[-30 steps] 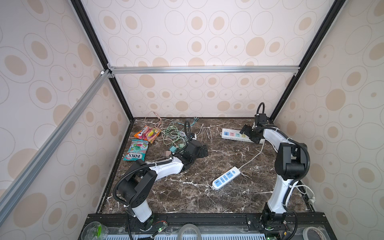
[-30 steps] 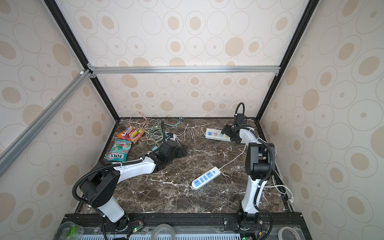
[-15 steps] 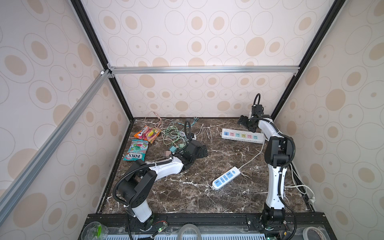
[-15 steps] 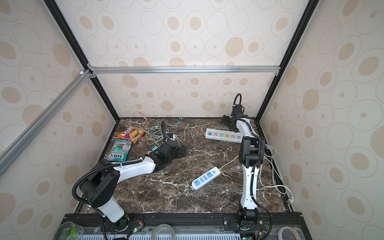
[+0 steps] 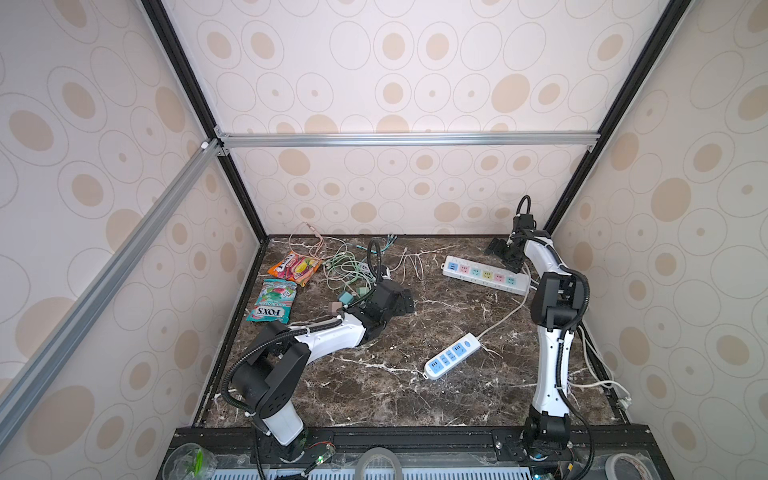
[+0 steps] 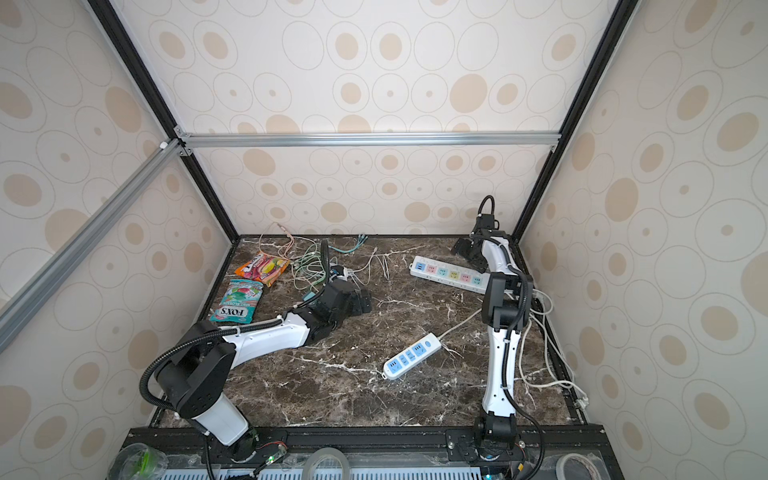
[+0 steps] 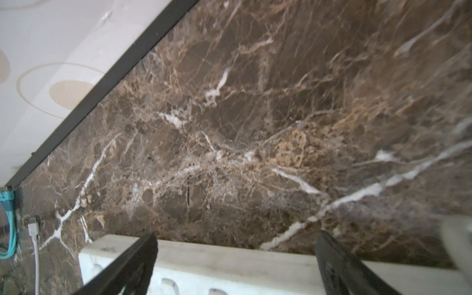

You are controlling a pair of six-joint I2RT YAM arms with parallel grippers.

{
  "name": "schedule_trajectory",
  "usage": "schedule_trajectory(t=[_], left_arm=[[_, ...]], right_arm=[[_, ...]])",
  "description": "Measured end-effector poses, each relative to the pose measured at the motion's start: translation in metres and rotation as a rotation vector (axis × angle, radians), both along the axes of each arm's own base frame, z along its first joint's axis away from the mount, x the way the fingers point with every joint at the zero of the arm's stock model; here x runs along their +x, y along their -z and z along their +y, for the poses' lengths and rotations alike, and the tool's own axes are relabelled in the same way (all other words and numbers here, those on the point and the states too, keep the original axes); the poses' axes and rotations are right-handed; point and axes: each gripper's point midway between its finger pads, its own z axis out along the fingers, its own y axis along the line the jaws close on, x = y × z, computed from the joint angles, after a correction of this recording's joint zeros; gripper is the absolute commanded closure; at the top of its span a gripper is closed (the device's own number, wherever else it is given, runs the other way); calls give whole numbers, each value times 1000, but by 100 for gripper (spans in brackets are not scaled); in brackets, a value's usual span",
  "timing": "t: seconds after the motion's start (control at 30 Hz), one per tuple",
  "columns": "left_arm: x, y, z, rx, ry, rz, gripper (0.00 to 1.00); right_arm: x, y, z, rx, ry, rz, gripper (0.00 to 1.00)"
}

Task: Insert the plug
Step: 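Grasp the end of the large six-socket power strip with the right gripper, then drag the large strip to mid-table with right gripper while left moves over chargers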

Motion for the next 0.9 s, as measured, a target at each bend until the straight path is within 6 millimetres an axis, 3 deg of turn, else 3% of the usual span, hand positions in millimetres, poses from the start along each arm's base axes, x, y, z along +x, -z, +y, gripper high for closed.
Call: schedule_trajectory(t=[0.1, 0.37, 0.57, 0.9], left_arm=[[-1, 0, -2, -2, 16, 3, 2], [-2, 6, -19, -2, 91, 25, 2], [-2, 11, -32, -5, 130, 39, 2], [0, 4, -25, 18, 106, 14, 2]], right_arm=[[-26, 11, 12, 40, -33, 44, 3], [-88, 10, 50, 158, -118, 90, 4], [-102, 7, 74, 168, -273, 95, 4], [-123, 1, 136, -14, -756, 107, 0]])
